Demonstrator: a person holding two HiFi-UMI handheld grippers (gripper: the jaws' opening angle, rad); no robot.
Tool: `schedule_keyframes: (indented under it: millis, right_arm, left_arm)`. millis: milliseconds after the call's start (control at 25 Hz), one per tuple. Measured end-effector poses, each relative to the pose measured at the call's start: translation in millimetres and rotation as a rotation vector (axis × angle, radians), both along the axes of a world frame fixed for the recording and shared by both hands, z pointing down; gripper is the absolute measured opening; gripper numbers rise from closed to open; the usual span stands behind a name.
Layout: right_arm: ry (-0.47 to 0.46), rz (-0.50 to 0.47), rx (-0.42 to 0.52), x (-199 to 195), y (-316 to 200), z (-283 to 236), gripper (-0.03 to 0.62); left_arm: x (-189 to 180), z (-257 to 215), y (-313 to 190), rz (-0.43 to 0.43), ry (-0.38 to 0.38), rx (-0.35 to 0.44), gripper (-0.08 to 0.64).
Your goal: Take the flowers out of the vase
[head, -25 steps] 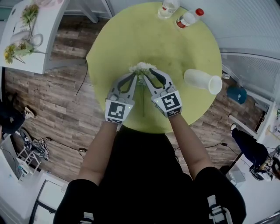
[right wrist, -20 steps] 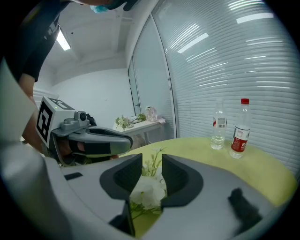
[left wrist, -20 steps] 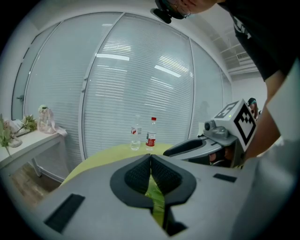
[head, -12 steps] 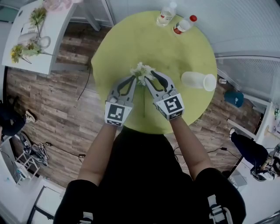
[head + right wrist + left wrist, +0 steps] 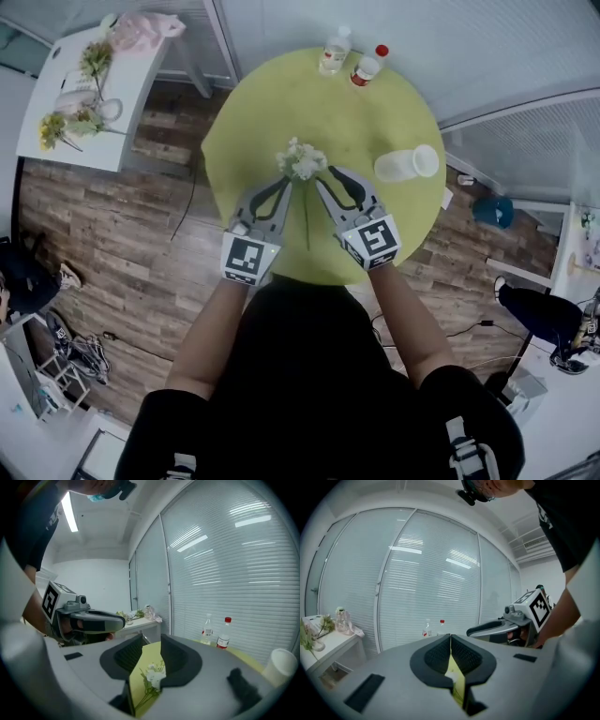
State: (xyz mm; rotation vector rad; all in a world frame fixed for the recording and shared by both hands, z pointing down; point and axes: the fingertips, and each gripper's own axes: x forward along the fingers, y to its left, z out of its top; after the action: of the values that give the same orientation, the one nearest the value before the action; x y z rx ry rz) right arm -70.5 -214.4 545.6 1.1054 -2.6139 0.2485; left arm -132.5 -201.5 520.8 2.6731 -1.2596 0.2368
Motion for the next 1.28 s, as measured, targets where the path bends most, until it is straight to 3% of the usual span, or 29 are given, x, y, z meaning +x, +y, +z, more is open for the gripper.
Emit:
schedule_keyframes:
  millis: [480,720,1080,1280]
  right_arm:
    - [-0.022,0.110,0.087,37.1,84.7,-80.2,0.114]
    - [-0.038,0.150,0.130,58.6,126.9,-111.5,0.071]
    - [-0.086,0.133,0.188,78.8,176.7,-149.5,0.023]
    - [-0.091,0.088,0.194,87.6,201.6,-159.6,0.018]
  left_arm:
    - [32.6,-78.3,76.7,0.178,0.029,0.092,0.014]
    - [47.2,-113.9,109.0,0.234,0.047,0.109,0.014]
    - [82.4,-144.5,157.5,0.285,0.063,0.149,0.014]
    - [98.1,-153.2,182.6,0.269,0.059,0.163,0.014]
